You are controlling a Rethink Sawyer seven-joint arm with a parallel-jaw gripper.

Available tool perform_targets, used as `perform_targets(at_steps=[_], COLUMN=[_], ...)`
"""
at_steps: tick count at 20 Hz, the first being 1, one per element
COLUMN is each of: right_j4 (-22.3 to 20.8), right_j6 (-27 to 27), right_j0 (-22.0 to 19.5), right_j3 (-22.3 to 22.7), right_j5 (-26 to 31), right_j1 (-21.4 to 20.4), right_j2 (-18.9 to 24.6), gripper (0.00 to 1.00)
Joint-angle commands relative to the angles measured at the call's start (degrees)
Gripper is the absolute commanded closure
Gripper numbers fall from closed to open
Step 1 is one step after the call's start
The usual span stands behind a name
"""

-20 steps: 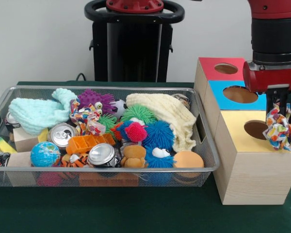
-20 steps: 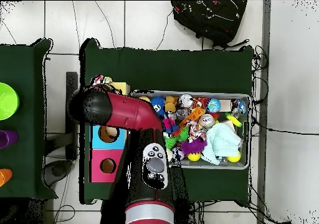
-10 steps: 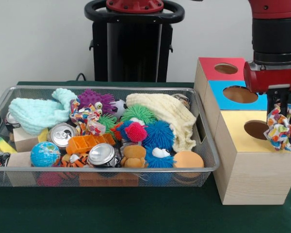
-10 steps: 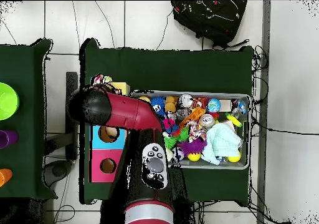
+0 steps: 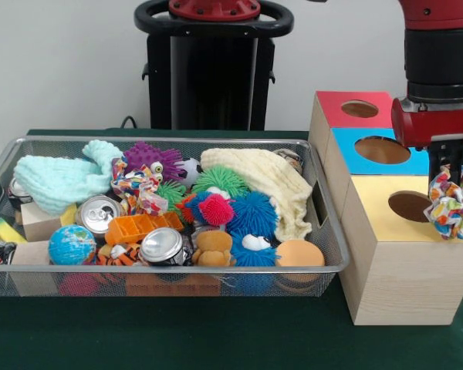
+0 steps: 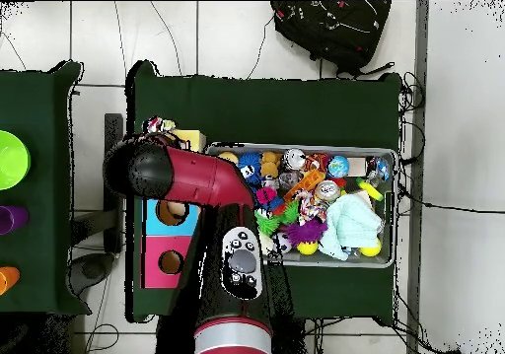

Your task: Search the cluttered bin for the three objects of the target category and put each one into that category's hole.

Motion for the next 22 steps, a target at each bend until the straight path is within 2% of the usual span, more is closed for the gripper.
perform_targets(at_steps=[1,7,22], right_j4=[2.39,3.50,5.52], right_j6=[14.00,14.11,14.92], right_j0=[0.06,0.00,0.92], right_j3=[7.76,7.02,7.05], right_j5=[-0.45,3.66,8.17], right_j1=[2.30,2.83,3.13], right_j2=[4.26,4.04,2.83], gripper=[1.00,1.00,1.00])
